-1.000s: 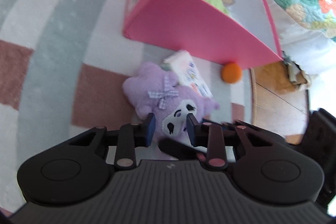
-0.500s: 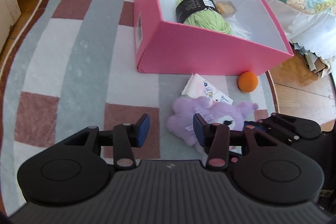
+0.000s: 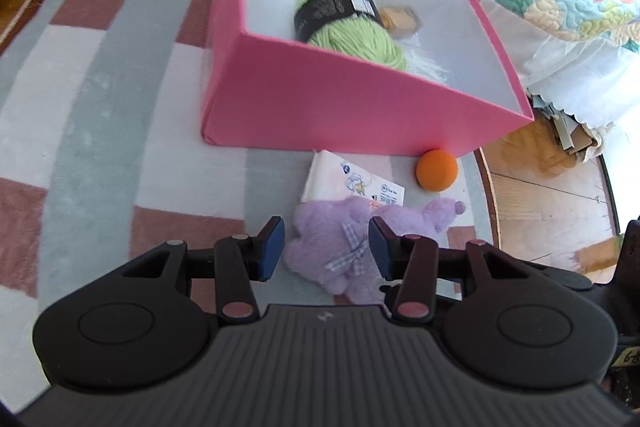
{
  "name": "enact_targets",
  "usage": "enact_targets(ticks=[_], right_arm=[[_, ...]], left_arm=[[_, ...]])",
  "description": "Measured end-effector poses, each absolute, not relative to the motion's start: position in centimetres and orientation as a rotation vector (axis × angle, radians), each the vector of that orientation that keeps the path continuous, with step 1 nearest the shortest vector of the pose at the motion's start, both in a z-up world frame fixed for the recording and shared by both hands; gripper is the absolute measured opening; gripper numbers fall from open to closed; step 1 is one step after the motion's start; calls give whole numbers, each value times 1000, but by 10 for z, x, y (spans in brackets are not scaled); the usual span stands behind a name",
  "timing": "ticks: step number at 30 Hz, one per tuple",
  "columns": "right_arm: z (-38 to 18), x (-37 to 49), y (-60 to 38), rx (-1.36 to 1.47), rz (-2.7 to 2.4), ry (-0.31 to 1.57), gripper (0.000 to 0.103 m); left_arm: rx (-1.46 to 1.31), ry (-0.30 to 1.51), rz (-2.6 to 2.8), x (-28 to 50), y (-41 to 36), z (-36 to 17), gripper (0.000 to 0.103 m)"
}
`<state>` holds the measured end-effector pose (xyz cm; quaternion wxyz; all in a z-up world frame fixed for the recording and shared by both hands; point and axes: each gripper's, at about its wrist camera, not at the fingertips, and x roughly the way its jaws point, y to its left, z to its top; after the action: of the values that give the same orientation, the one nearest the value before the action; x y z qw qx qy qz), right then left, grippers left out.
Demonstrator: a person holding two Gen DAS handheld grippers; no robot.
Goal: Organize objects
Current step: 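Lift the plush toy and carry it into the pink box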
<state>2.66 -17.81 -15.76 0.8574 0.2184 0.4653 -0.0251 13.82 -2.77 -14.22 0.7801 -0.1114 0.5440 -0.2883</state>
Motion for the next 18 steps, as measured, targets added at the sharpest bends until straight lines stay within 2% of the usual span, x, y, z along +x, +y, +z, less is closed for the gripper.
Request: enact_targets(ticks=[3, 4, 5, 6, 8, 10, 18], right_arm=[[-160, 25, -178, 495, -57, 976, 67], [-162, 26, -175, 484, -48, 982, 65], [-166, 28, -171, 454, -37, 998, 57], [-169, 29, -169, 421, -58, 1015, 57], [-174, 30, -168, 422, -65, 1027, 55], [-174, 31, -167, 425, -64, 1024, 54], [-165, 30, -162, 398, -56, 1053, 57]], left_arm=[[-253, 1199, -611, 138, -34, -152, 45], [-259, 1199, -604, 137, -34, -154, 46], [-267, 1195, -601, 136, -34, -155, 45], [-273, 1197, -608, 135, -34, -156, 43], [-266, 1189, -656, 133, -35, -153, 31], [-291, 1200, -693, 131, -34, -151, 29], [-205, 1172, -703, 105, -38, -132, 29]])
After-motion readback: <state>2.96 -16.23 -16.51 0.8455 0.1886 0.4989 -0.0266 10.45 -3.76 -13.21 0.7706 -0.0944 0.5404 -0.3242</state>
